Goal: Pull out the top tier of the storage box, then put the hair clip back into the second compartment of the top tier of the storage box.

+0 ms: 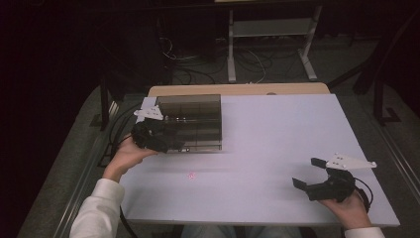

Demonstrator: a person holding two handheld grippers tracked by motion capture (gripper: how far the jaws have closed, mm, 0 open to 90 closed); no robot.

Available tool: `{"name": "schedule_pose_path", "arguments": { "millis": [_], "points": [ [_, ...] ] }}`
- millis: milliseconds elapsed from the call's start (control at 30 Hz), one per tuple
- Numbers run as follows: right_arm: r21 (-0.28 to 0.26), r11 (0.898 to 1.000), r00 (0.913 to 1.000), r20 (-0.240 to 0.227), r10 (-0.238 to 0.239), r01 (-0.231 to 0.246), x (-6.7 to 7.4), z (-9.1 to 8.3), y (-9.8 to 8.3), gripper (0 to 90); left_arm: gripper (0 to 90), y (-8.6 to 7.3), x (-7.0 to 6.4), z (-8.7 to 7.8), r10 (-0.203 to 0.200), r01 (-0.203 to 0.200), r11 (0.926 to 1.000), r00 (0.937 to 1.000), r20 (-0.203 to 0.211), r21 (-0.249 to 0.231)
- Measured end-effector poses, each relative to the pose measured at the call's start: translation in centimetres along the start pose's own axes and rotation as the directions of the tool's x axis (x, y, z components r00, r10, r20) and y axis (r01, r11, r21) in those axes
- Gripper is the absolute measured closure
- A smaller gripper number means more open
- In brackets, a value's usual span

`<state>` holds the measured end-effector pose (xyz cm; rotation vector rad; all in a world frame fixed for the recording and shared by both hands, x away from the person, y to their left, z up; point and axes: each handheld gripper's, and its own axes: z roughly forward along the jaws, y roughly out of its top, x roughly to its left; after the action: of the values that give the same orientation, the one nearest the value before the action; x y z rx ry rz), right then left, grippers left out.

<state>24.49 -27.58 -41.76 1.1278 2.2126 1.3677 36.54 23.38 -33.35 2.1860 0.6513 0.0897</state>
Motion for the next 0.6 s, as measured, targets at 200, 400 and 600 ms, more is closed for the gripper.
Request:
{"name": "schedule_pose_path", "arguments": {
  "millis": [200,400,600],
  "points": [
    [-0.005,1.0,1.0,-0.002,0.001,-0.001,0.0,0.0,0.0,0.0,22.8,-0.7,-0.5,-0.1,-0.019,0.018,0.9997,0.9993,-0.032,-0.016],
    [-0.005,1.0,1.0,-0.001,0.005,-0.005,-0.1,0.0,0.0,0.0,16.0,-1.3,-0.9,-0.2,-0.048,0.046,0.9982,0.9977,-0.048,-0.039],
    [-0.008,1.0,1.0,-0.003,0.008,-0.008,0.0,0.0,0.0,0.0,9.8,-1.7,-1.7,-0.3,-0.058,0.053,0.9958,0.9963,-0.064,-0.075]
  ]
}}
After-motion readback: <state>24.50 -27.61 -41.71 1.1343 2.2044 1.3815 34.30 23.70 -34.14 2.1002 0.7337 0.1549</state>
